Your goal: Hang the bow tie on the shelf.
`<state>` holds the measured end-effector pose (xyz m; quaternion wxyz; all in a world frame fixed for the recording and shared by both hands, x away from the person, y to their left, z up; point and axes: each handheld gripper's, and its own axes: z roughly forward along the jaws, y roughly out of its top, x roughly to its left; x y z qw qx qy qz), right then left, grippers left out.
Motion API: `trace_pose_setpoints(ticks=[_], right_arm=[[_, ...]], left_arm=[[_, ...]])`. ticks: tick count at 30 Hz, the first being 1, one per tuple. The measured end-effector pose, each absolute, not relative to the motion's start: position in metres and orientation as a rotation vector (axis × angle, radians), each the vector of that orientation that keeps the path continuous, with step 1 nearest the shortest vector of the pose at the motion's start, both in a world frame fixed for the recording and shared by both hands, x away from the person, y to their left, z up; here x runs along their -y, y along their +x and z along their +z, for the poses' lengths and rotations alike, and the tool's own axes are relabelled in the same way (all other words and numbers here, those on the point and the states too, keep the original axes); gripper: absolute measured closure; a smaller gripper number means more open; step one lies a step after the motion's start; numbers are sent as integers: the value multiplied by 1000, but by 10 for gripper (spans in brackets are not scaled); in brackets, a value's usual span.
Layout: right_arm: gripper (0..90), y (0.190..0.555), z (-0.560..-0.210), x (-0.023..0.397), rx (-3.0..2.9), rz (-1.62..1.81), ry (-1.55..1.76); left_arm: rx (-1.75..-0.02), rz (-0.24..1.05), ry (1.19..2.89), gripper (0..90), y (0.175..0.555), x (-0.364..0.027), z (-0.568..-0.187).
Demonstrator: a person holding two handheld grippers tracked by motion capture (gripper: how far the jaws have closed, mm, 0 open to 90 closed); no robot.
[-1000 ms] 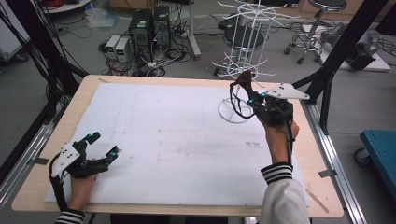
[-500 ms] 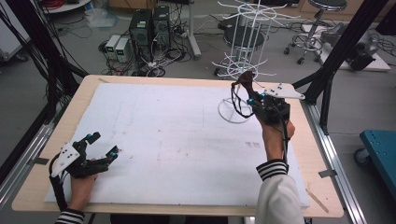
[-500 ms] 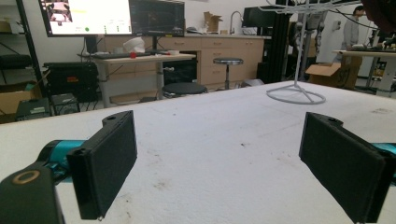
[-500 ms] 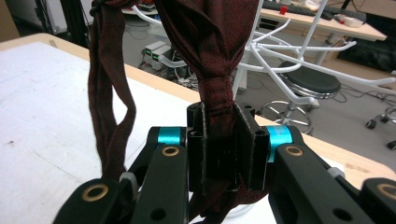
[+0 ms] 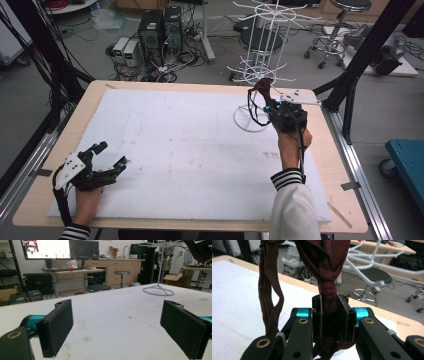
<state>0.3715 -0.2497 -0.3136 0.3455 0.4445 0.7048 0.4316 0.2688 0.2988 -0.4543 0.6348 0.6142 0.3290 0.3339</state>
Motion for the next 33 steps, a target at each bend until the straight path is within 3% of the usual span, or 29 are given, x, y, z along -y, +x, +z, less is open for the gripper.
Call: trace_pose_setpoints(ticks=[33], right_arm=[[759,388,-356,259,-1837,1096,1287]], left_arm=[[-752,764,1403,117,269,-299,-454]])
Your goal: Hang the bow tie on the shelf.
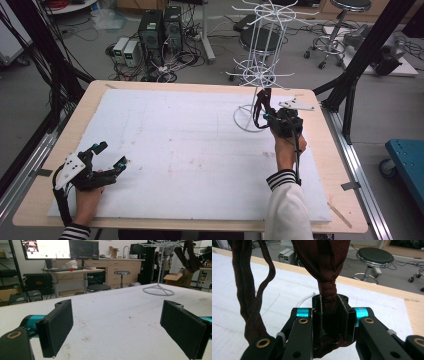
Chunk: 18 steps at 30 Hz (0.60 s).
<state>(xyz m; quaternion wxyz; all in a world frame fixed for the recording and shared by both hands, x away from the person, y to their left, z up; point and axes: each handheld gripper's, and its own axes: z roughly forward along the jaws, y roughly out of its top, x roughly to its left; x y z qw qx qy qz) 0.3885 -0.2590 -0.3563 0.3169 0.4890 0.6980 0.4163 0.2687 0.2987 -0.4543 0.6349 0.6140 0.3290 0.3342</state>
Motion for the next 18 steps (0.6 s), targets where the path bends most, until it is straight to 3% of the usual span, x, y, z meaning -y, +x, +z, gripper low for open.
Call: trace_pose_setpoints(ticks=[6,8,10,11,13,15,16,18], right_arm=[[673,389,-356,260,-1862,1136,1263],[521,388,-357,259,-1864,1127,1260],[250,389,-358,259,-1882,1142,1259],[250,389,-358,259,-1882,1142,1259],[105,389,-359,256,-1887,1108,1262],[96,389,-360,257,-1889,1114,1265],[30,389,-360,257,-1886,1126,1269],[8,387,-359,257,-1890,1139,1271]], left_arm=[[-752,764,1404,117,269,-299,-454],[-752,764,1404,117,269,-299,-454],[-752,764,1403,117,269,-299,-454],[-752,763,1404,117,269,-299,-454],[-752,764,1403,117,269,-299,-454],[-752,764,1403,117,269,-299,-454],[-751,763,1405,117,269,-299,-454],[-753,764,1405,117,269,-299,-454]])
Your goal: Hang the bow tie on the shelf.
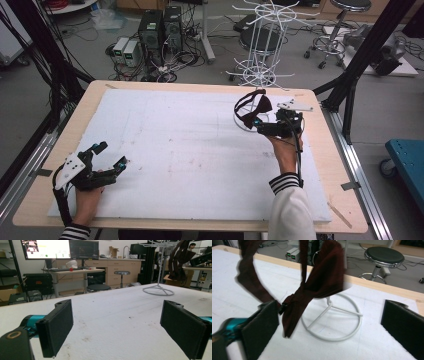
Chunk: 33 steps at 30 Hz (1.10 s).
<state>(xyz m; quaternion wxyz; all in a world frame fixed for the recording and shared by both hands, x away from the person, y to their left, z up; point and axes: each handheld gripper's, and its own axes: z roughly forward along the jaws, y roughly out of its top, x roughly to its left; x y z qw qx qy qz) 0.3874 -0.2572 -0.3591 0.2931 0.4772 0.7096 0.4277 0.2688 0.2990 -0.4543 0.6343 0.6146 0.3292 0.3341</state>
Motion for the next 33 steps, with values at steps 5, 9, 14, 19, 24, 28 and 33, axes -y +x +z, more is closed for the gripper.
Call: trace_pose_setpoints(ticks=[5,9,14,19,24,28,33], right_arm=[[8,376,-353,256,-1903,1227,1196],[8,361,-349,255,-1906,1294,1133],[8,338,-353,261,-1899,1378,1063],[8,315,-361,267,-1868,1450,990],[8,293,-383,275,-1828,1499,964],[8,281,-405,281,-1773,1552,936],[7,269,-429,286,-1701,1587,922]], left_arm=[[-755,762,1401,117,269,-299,-454],[-752,765,1403,117,269,-299,-454],[-756,762,1398,117,269,-299,-454],[-757,761,1399,117,269,-299,-454],[-757,760,1399,117,269,-299,-454],[-756,761,1400,117,269,-299,-454],[-757,761,1405,117,269,-300,-454]])
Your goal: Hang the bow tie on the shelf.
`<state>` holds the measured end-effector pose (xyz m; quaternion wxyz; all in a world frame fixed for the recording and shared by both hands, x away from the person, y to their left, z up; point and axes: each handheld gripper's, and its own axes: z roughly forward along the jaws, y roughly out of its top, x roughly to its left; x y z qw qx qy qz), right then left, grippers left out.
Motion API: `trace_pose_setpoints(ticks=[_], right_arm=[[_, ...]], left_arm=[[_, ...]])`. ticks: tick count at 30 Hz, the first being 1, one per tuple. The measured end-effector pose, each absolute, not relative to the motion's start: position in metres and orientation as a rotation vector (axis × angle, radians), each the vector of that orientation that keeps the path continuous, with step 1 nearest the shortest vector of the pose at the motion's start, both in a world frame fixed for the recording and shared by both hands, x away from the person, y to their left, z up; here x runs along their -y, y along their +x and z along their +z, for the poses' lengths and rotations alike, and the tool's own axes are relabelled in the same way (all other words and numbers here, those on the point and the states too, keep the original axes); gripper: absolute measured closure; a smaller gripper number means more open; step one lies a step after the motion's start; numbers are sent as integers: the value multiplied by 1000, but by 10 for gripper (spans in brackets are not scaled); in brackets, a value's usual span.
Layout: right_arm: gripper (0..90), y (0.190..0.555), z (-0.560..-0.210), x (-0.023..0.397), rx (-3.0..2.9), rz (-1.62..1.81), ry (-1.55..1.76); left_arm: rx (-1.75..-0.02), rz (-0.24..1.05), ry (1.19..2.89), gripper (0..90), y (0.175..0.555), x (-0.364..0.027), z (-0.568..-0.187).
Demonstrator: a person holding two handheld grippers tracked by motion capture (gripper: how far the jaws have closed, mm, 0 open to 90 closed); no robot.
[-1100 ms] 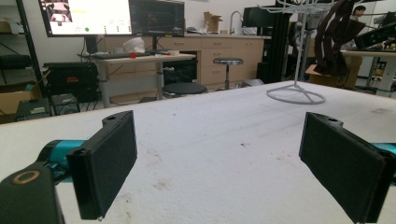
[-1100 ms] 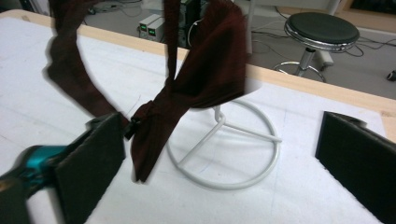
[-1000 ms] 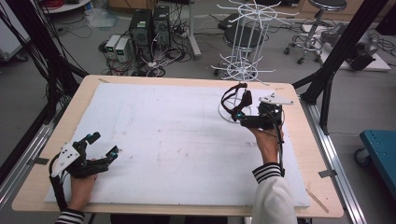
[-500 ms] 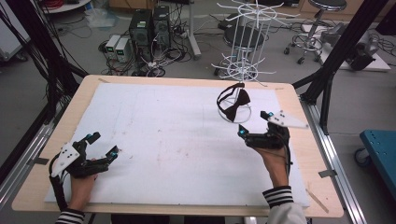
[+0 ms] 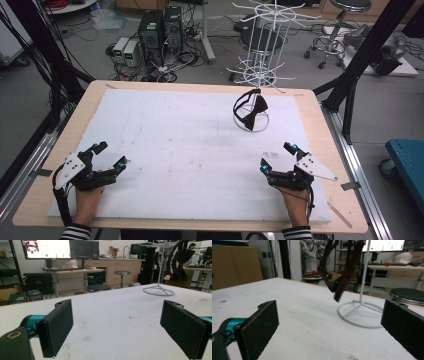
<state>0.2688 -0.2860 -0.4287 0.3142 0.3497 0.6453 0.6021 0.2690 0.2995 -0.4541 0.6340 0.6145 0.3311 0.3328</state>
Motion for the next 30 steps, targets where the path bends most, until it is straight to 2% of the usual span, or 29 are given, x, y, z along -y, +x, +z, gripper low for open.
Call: trace_pose_setpoints(ticks=[10,30], right_arm=[[7,268,-451,286,-1686,1626,918],[8,266,-453,284,-1676,1612,893]], left_arm=[[-751,765,1405,117,269,-299,-454],[-750,765,1404,117,268,-299,-454]])
